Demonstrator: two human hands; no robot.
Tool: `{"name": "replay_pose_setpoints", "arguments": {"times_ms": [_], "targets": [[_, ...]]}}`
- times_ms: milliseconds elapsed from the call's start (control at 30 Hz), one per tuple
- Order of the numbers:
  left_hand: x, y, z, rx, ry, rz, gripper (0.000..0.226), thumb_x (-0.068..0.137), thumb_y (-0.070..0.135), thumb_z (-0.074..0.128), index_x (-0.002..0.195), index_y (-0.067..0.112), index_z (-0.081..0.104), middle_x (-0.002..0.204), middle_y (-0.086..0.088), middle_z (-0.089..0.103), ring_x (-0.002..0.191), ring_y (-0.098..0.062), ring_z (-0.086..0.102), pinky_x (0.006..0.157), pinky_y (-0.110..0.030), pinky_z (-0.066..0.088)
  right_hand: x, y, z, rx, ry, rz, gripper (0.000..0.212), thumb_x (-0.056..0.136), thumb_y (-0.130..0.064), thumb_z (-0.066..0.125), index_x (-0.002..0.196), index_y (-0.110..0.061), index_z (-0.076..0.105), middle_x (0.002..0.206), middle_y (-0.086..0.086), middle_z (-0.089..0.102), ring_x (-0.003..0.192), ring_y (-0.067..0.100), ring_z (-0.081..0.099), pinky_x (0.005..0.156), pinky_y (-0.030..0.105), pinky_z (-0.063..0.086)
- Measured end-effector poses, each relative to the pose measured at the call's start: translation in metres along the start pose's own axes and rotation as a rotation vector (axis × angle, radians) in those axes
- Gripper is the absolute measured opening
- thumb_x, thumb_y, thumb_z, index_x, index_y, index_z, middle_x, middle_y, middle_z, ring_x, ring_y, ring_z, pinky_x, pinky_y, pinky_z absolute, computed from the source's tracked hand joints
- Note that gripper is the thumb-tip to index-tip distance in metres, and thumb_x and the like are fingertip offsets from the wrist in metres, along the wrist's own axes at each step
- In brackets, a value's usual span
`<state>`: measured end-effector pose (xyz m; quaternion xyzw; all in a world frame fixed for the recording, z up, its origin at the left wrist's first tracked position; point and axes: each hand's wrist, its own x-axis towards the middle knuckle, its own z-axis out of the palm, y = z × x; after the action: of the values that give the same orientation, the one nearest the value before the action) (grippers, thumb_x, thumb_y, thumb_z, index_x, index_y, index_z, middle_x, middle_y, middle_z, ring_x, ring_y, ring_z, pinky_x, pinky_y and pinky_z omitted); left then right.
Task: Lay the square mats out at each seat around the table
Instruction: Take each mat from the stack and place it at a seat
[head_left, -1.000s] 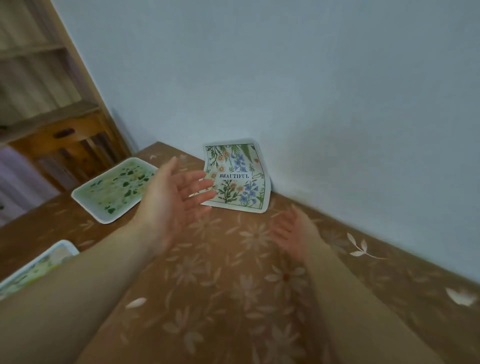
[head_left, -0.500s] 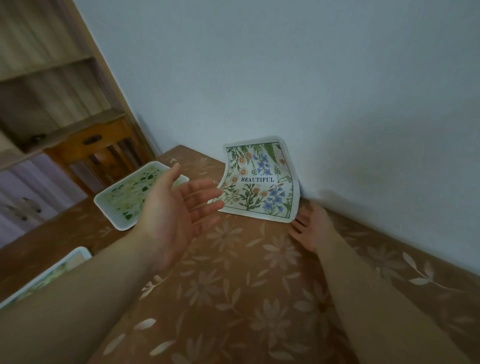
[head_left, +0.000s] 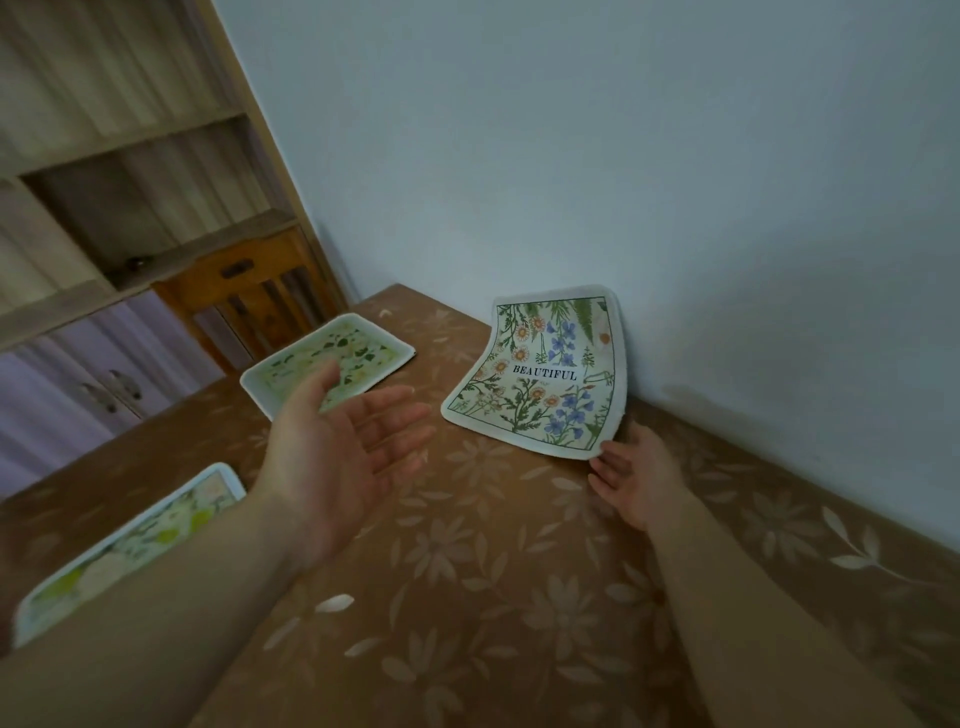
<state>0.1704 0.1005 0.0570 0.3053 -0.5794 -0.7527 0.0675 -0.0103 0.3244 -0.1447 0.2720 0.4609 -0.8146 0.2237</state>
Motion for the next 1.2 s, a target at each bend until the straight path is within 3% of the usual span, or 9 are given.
{"name": "replay_pose_setpoints", "arguments": {"times_ms": [133, 300, 433, 633, 700, 767, 900, 1000, 1200], "targets": [[-0.029, -0.011, -0.006, -0.072, 0.026, -0.064, 0.073, 0.096, 0.066, 0.04, 0.124, 0.005, 0.07, 0.119, -0.019, 0.077, 0.115, -0.036, 0.069, 0.095, -0.049, 0.051, -0.051, 0.03, -0.024, 0.044, 0.002, 0.061, 0.039, 0.104, -0.034, 0.05, 0.134, -0.014, 0.065, 0.125, 0.013, 0.066, 0.108, 0.028, 0.062, 0.095, 0.046, 0.047], [-0.084, -0.031, -0.011, -0.136, 0.011, -0.167, 0.074, 0.097, 0.066, 0.038, 0.127, 0.004, 0.067, 0.125, -0.019, 0.073, 0.118, -0.036, 0.067, 0.094, -0.049, 0.05, -0.134, 0.061, -0.067, 0.069, 0.018, 0.107, 0.044, 0.104, -0.039, 0.052, 0.135, -0.01, 0.063, 0.131, 0.013, 0.063, 0.112, 0.029, 0.061, 0.097, 0.046, 0.046], [-0.136, -0.05, -0.026, -0.167, -0.025, -0.221, 0.074, 0.097, 0.066, 0.038, 0.124, 0.004, 0.067, 0.125, -0.019, 0.073, 0.119, -0.036, 0.066, 0.101, -0.05, 0.049, -0.196, 0.081, -0.103, 0.065, 0.075, 0.091, 0.048, 0.105, -0.039, 0.05, 0.138, -0.006, 0.061, 0.133, 0.014, 0.062, 0.111, 0.028, 0.06, 0.102, 0.047, 0.044], [-0.217, -0.085, -0.068, -0.207, -0.088, -0.278, 0.073, 0.097, 0.067, 0.037, 0.122, 0.006, 0.069, 0.12, -0.017, 0.076, 0.115, -0.034, 0.068, 0.095, -0.047, 0.052, -0.305, 0.115, -0.169, -0.018, 0.177, -0.008, 0.038, 0.106, -0.038, 0.051, 0.13, -0.011, 0.062, 0.125, 0.007, 0.066, 0.101, 0.025, 0.061, 0.104, 0.048, 0.046], [-0.246, -0.099, -0.08, -0.215, -0.118, -0.294, 0.074, 0.096, 0.068, 0.037, 0.119, 0.006, 0.07, 0.116, -0.016, 0.078, 0.112, -0.033, 0.07, 0.089, -0.047, 0.053, -0.346, 0.128, -0.198, -0.061, 0.213, -0.047, 0.036, 0.106, -0.041, 0.051, 0.131, -0.018, 0.063, 0.123, 0.003, 0.066, 0.107, 0.025, 0.061, 0.102, 0.046, 0.045], [-0.276, -0.115, -0.088, -0.223, -0.154, -0.319, 0.074, 0.095, 0.069, 0.039, 0.118, 0.006, 0.069, 0.115, -0.017, 0.077, 0.111, -0.034, 0.07, 0.086, -0.046, 0.053, -0.39, 0.144, -0.23, -0.072, 0.223, -0.035, 0.035, 0.104, -0.047, 0.051, 0.127, -0.025, 0.066, 0.139, 0.004, 0.063, 0.121, 0.028, 0.058, 0.104, 0.048, 0.045], [-0.337, -0.147, -0.093, -0.262, -0.217, -0.396, 0.074, 0.093, 0.068, 0.041, 0.124, 0.006, 0.066, 0.121, -0.017, 0.073, 0.111, -0.033, 0.068, 0.086, -0.045, 0.053, -0.467, 0.169, -0.287, 0.004, 0.224, 0.004, 0.065, 0.104, -0.063, 0.037, 0.158, -0.025, 0.044, 0.162, 0.004, 0.045, 0.143, 0.037, 0.047, 0.117, 0.057, 0.037], [-0.37, -0.157, -0.086, -0.275, -0.251, -0.415, 0.073, 0.095, 0.067, 0.039, 0.123, 0.005, 0.066, 0.123, -0.017, 0.072, 0.109, -0.033, 0.068, 0.082, -0.045, 0.053, -0.513, 0.167, -0.296, 0.053, 0.195, 0.016, 0.066, 0.102, -0.067, 0.038, 0.153, -0.028, 0.05, 0.153, 0.003, 0.053, 0.124, 0.03, 0.057, 0.104, 0.052, 0.041], [-0.407, -0.159, -0.058, -0.279, -0.275, -0.395, 0.069, 0.096, 0.065, 0.038, 0.115, 0.007, 0.07, 0.121, -0.016, 0.074, 0.104, -0.031, 0.069, 0.085, -0.043, 0.051, -0.547, 0.141, -0.295, 0.04, 0.205, -0.005, 0.063, 0.105, -0.063, 0.038, 0.149, -0.02, 0.054, 0.149, 0.01, 0.058, 0.138, 0.036, 0.052, 0.122, 0.057, 0.031]]}}
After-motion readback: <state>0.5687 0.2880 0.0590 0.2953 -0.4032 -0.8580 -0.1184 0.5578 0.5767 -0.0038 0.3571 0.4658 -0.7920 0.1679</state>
